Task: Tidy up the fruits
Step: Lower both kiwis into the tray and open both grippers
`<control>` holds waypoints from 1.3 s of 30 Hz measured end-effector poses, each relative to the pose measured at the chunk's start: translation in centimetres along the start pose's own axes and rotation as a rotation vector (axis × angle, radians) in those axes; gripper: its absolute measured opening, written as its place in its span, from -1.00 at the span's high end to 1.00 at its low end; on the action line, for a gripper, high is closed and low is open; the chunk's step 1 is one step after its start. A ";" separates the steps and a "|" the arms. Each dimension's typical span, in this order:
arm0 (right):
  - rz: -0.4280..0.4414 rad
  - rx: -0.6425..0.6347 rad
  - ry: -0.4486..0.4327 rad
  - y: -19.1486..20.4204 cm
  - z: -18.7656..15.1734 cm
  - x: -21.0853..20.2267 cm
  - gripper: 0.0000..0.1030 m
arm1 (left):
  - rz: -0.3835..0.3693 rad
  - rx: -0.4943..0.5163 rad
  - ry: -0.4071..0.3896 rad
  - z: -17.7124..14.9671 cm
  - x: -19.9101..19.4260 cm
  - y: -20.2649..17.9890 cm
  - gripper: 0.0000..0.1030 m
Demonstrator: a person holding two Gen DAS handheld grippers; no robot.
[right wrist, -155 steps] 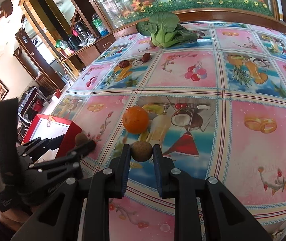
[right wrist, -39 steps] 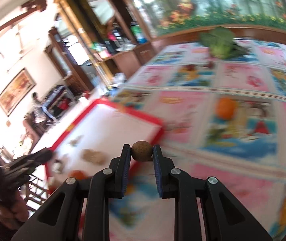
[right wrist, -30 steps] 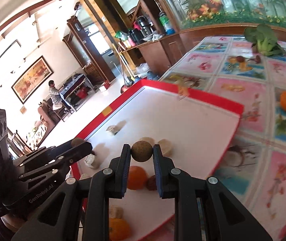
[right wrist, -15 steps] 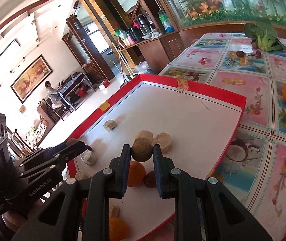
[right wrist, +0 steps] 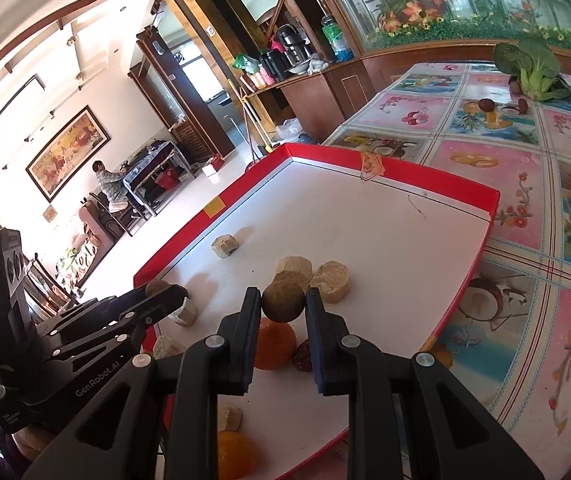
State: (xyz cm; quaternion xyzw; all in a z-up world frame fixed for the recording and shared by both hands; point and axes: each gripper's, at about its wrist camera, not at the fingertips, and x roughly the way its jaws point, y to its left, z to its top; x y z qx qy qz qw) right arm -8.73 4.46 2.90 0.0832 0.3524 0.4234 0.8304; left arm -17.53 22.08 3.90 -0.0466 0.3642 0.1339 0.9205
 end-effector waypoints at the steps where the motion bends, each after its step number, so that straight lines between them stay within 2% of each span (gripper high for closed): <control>1: 0.001 -0.002 0.002 0.1 0.0 0.0 0.60 | 0.001 0.002 0.001 0.0 0.0 -0.1 0.46; 33: 0.001 0.045 0.055 -0.7 0.1 1.3 0.54 | 0.002 0.005 0.038 0.5 2.1 -0.9 0.46; 34: 0.000 0.045 0.054 -0.7 0.1 1.3 0.50 | 0.004 0.003 0.040 0.4 2.1 -0.8 0.46; 36: -0.004 0.043 0.044 -0.7 0.1 1.0 0.27 | 0.002 0.000 0.042 0.4 2.0 -0.7 0.46; 37: -0.002 0.041 0.034 -0.7 0.1 0.8 0.23 | 0.001 0.000 0.043 0.4 2.0 -0.8 0.36; 38: -0.004 0.039 0.025 -0.7 0.2 0.7 0.16 | -0.005 0.000 0.041 0.4 1.8 -0.7 0.11; 39: -0.006 0.038 0.015 -0.7 0.2 0.5 0.08 | -0.004 0.001 0.037 0.3 1.5 -0.8 -0.05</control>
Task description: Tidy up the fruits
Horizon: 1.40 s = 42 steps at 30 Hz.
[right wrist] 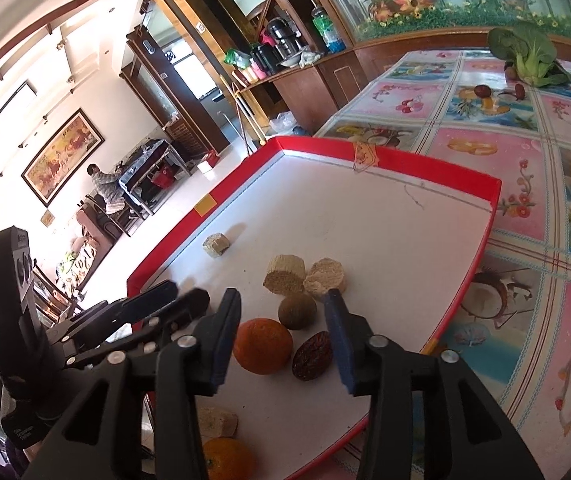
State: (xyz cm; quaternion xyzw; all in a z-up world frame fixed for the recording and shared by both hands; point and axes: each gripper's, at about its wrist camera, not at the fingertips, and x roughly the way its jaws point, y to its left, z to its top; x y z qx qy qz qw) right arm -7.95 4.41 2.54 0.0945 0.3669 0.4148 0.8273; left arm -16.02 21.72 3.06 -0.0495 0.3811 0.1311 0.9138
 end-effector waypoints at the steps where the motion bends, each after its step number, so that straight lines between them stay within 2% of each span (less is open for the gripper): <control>1: -0.003 0.000 -0.011 0.0 0.0 -0.2 0.03 | 0.011 0.001 -0.013 -0.1 -0.4 0.0 -0.31; 2: -0.007 0.001 -0.022 -0.1 0.1 -0.4 -0.05 | 0.019 0.003 -0.025 -0.1 -0.8 0.0 -0.50; 6: -0.028 0.029 -0.057 -0.8 0.3 -1.0 -0.16 | 0.026 -0.001 -0.055 -0.2 -2.6 0.1 -0.65; 8: -0.042 0.047 -0.081 -1.3 0.4 -1.4 -0.19 | 0.023 -0.015 -0.067 -0.3 -3.5 0.3 -0.80; 16: -0.092 0.074 -0.180 -1.9 0.4 -3.6 -0.22 | 0.057 -0.048 -0.131 -0.8 -7.8 1.4 -1.00; 21: -0.157 0.089 -0.262 -1.9 -0.6 -5.7 -0.23 | 0.082 -0.087 -0.182 -1.6 -10.5 2.4 -1.00; 26: -0.206 0.134 -0.339 -1.2 -3.8 -8.9 -0.24 | 0.125 -0.110 -0.234 -2.7 -12.8 3.1 -1.00; 30: -0.221 0.089 -0.380 1.6 -5.0 -12.3 -0.28 | 0.114 -0.100 -0.290 -3.5 -15.3 3.0 -1.00; 35: -0.248 0.005 -0.467 6.5 -5.6 -17.8 -0.53 | 0.121 -0.055 -0.340 -3.9 -18.5 2.0 -1.00; 42: -0.295 -0.111 -0.459 11.1 -7.8 -21.3 -0.58 | 0.110 -0.058 -0.396 -4.1 -22.1 0.9 -1.00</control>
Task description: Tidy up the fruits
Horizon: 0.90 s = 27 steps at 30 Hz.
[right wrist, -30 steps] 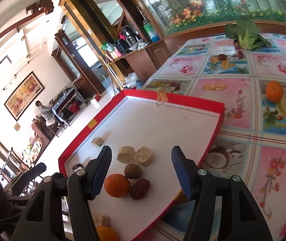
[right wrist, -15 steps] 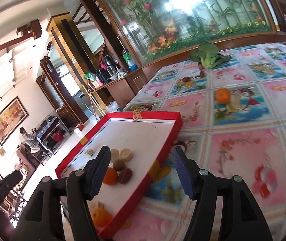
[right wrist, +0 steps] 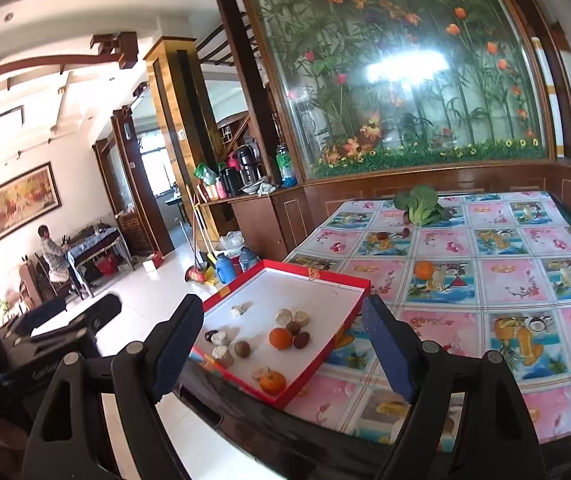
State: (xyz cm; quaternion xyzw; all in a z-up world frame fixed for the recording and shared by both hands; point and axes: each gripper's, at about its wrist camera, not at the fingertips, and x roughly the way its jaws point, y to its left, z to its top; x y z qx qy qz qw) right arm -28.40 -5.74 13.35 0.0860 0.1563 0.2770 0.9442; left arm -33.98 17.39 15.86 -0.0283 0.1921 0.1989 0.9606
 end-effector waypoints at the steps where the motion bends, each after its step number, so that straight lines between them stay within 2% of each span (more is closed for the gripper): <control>1: -0.004 -0.006 0.002 0.1 -0.2 -0.2 -0.58 | 0.000 -0.003 -0.001 -0.1 -0.2 -0.1 -1.00; 10: -0.040 -0.065 -0.007 0.1 -1.8 -1.2 -0.59 | -0.018 -0.014 0.049 -0.6 -0.1 -1.3 -1.00; 20: -0.055 -0.091 -0.032 1.2 -1.8 -1.2 -0.59 | -0.001 -0.058 0.052 -0.8 -0.4 0.2 -1.00; 24: -0.052 -0.121 -0.034 1.9 -1.8 -1.2 -0.59 | 0.043 -0.082 0.029 -0.8 -0.6 1.1 -1.00; 27: -0.043 -0.135 -0.038 2.4 -1.9 -1.3 -0.59 | 0.062 -0.057 0.013 -0.8 -0.8 1.4 -1.00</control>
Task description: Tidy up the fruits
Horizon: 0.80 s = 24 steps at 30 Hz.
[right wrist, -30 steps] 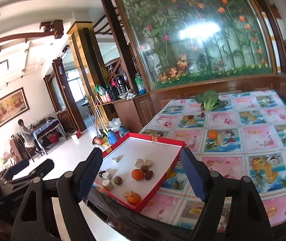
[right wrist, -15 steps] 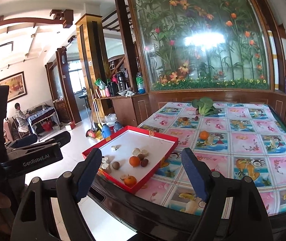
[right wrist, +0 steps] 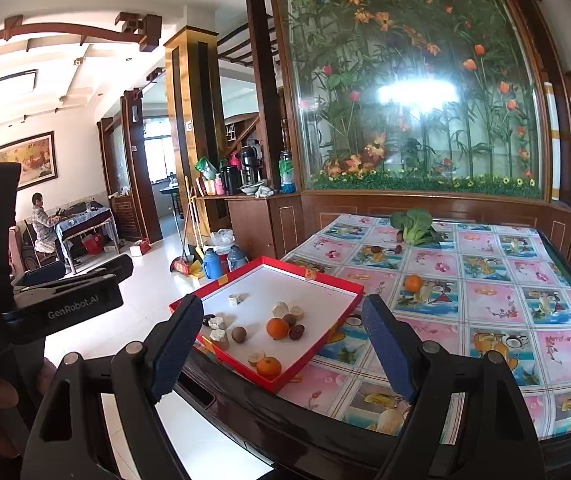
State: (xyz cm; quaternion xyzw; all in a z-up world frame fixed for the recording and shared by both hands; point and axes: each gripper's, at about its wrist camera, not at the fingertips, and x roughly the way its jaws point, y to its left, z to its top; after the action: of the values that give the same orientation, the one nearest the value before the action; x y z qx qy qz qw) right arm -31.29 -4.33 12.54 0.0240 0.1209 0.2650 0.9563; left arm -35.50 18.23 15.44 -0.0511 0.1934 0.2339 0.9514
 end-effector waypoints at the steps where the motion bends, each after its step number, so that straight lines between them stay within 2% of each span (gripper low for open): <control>1: 0.005 -0.005 -0.001 0.2 0.1 -0.1 -0.59 | 0.006 0.013 -0.002 0.0 -0.1 0.1 -1.00; 11: 0.009 -0.053 -0.021 2.1 0.3 -0.8 -0.60 | 0.015 0.064 -0.004 -0.8 -0.4 0.2 -1.00; 24: -0.005 -0.051 0.008 2.2 -0.5 0.2 -0.61 | -0.002 0.085 0.030 -1.7 0.3 -0.2 -1.00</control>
State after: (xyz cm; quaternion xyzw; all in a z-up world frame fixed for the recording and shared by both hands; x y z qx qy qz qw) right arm -32.32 -2.39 12.20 -0.0018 0.1180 0.2658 0.9568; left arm -35.75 17.91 13.75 -0.0142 0.2176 0.2235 0.9500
